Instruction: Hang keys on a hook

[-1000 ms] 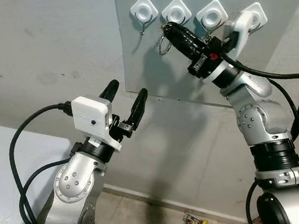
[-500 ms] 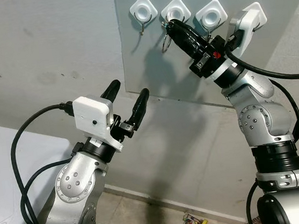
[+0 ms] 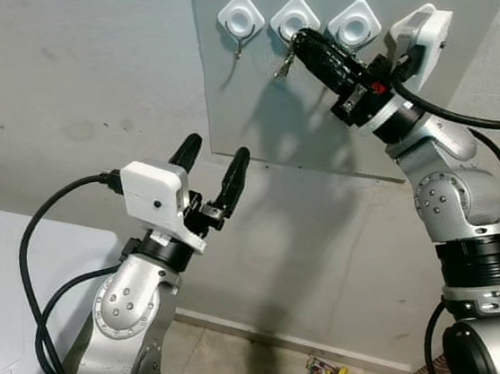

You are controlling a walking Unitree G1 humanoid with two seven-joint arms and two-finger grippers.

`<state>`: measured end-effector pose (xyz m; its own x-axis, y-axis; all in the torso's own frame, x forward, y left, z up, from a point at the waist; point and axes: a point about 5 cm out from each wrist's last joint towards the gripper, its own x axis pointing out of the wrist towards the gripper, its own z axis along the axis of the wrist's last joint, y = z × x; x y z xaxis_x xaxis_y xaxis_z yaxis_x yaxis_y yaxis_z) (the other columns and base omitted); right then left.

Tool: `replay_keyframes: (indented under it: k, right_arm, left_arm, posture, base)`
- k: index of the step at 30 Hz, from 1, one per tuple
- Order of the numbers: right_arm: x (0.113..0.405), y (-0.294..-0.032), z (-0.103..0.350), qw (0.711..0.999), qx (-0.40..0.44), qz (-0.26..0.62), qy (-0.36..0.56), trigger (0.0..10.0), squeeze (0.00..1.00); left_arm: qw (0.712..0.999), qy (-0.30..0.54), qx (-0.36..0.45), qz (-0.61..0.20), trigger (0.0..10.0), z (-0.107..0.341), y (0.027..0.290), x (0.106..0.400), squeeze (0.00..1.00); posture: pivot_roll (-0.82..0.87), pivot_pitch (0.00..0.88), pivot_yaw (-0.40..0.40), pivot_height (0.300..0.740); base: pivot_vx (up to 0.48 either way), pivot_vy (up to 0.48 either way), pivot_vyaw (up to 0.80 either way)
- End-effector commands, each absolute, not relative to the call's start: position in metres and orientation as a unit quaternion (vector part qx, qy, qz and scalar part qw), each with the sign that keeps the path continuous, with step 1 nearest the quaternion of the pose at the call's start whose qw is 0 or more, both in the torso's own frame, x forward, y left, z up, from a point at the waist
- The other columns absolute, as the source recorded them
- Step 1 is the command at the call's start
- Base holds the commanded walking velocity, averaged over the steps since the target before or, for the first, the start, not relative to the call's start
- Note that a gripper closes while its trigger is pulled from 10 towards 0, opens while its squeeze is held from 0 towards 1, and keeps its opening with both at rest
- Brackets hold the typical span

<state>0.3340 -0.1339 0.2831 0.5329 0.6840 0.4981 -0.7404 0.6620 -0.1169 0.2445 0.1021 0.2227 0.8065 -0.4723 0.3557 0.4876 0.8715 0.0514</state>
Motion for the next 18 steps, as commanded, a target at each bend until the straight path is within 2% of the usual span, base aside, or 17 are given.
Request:
replay_keyframes:
  k: [1, 17, 18]
  right_arm:
    - [0.331, -0.143, 0.285, 0.878, 0.049, 0.396, -0.264, 10.0, 0.00]
    - [0.330, -0.144, 0.264, 0.889, 0.040, 0.397, -0.223, 10.0, 0.00]
    - [0.330, -0.143, 0.263, 0.890, 0.042, 0.397, -0.222, 10.0, 1.00]
  left_arm:
    - [0.949, -0.184, -0.020, -0.254, 10.0, 0.226, 0.102, 0.243, 0.00]
    - [0.951, -0.182, -0.024, -0.248, 10.0, 0.227, 0.105, 0.242, 0.00]
    - [0.951, -0.182, -0.024, -0.247, 10.0, 0.227, 0.105, 0.242, 0.00]
  posture:
    - [-0.06, 0.071, -0.030, 0.740]
    - [-0.05, 0.088, -0.024, 0.740]
    - [-0.05, 0.088, -0.024, 0.740]
  base:
    - [0.000, 0.000, 0.00]
    - [0.000, 0.000, 0.00]
    - [0.000, 0.000, 0.00]
